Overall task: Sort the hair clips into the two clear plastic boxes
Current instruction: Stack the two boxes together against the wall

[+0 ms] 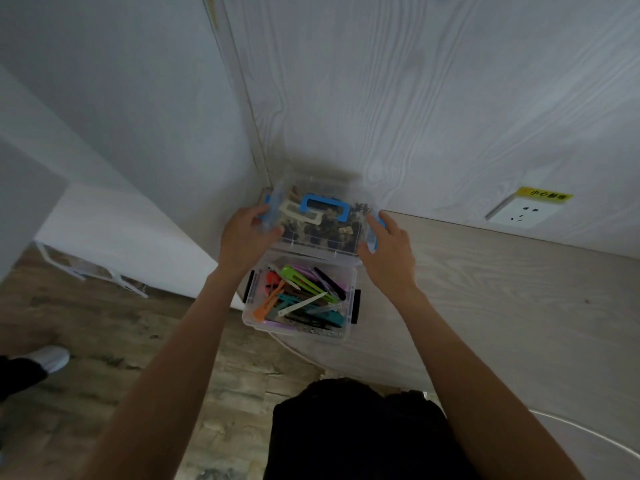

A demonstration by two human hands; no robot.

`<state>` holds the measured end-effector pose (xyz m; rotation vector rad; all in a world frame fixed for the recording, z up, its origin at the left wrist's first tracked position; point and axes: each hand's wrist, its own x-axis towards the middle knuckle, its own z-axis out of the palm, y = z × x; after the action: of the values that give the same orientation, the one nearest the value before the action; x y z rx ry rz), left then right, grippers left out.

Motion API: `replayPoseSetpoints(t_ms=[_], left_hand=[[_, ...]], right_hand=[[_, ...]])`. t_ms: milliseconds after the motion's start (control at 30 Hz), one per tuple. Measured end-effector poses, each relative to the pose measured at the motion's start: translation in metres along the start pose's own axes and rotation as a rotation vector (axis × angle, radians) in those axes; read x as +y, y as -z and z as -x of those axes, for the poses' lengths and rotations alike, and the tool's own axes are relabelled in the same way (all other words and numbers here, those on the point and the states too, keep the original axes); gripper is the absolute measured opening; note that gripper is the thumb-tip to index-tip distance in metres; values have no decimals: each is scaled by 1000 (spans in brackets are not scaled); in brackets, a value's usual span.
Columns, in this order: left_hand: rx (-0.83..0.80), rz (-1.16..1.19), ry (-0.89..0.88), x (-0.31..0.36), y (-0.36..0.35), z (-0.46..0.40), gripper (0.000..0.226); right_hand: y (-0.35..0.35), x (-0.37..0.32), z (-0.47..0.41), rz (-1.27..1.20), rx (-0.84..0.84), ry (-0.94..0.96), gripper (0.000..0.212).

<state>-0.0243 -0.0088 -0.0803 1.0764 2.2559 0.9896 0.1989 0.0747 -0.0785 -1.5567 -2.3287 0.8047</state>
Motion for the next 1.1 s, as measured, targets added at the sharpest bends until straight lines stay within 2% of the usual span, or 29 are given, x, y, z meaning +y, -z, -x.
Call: replayPoseSetpoints(t_ms=[67, 133, 233, 300, 367, 467, 633, 700, 800, 867, 967, 1033, 1100], left_hand=[[18, -56, -23, 2, -2, 0, 48], [12, -106, -37, 2, -4, -2, 47], [22, -47, 34, -1, -6, -6, 52], [-3, 80, 163, -3, -8, -6, 65], [-64, 253, 321, -3, -8, -4, 81], [-88, 312, 402, -2, -9, -6, 89], [-42, 345, 266, 0, -14, -7, 54], [-4, 320, 204, 2, -16, -6, 48], [-10, 204, 111, 1, -15, -6, 41], [6, -72, 2, -2, -14, -6, 43], [122, -432, -147, -2, -12, 3, 40], [150, -531, -246, -5, -8, 11, 41], [108, -586, -276, -14, -6, 15, 53]], right_hand=[[3, 0, -7, 96, -13, -8, 53], [2, 3, -14, 29, -1, -11, 52], [-5, 8, -17, -414, 38, -75, 53], [-6, 9, -15, -645, 73, -229, 61], [-7, 7, -15, -763, 92, -401, 67], [-11, 4, -16, -734, 179, -420, 66], [-14, 3, -15, -565, 225, -318, 49], [-13, 4, -14, -489, 227, -261, 49], [-11, 6, -12, -411, 211, -203, 51], [-9, 7, -13, -390, 178, -153, 55], [-10, 3, -12, -403, 49, -80, 75], [-15, 0, -11, -407, 8, -49, 86], [-20, -1, -10, -407, 27, -43, 89]])
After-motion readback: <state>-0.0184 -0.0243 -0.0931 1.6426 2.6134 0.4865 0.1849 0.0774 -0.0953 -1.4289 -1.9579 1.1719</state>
